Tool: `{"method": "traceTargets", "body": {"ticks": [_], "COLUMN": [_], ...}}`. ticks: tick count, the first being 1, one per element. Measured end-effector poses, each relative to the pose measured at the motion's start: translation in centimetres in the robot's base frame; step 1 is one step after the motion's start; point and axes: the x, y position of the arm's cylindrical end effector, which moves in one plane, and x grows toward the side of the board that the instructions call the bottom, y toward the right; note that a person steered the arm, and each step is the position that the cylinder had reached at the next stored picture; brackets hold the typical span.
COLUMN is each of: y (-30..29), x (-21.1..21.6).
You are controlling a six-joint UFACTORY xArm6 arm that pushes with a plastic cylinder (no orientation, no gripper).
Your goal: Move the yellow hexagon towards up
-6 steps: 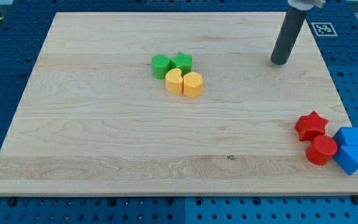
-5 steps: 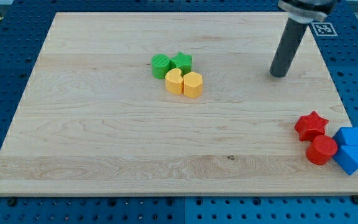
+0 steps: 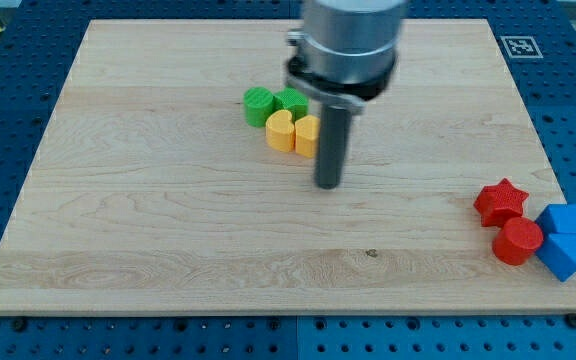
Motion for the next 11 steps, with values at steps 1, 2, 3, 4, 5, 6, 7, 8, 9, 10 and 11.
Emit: {"method": "traceTargets", "body": {"ticks": [1, 2, 3, 4, 5, 6, 7, 8, 9, 10, 11], "y": [-3.2, -3.2, -3.2, -3.6, -3.6, -2.6, 0.0, 1.8, 1.9, 1.9, 1.9], "x": [-0.9, -0.9, -3.4, -5.0, -5.0, -5.0, -5.0, -5.0, -5.0, -5.0, -3.4]}}
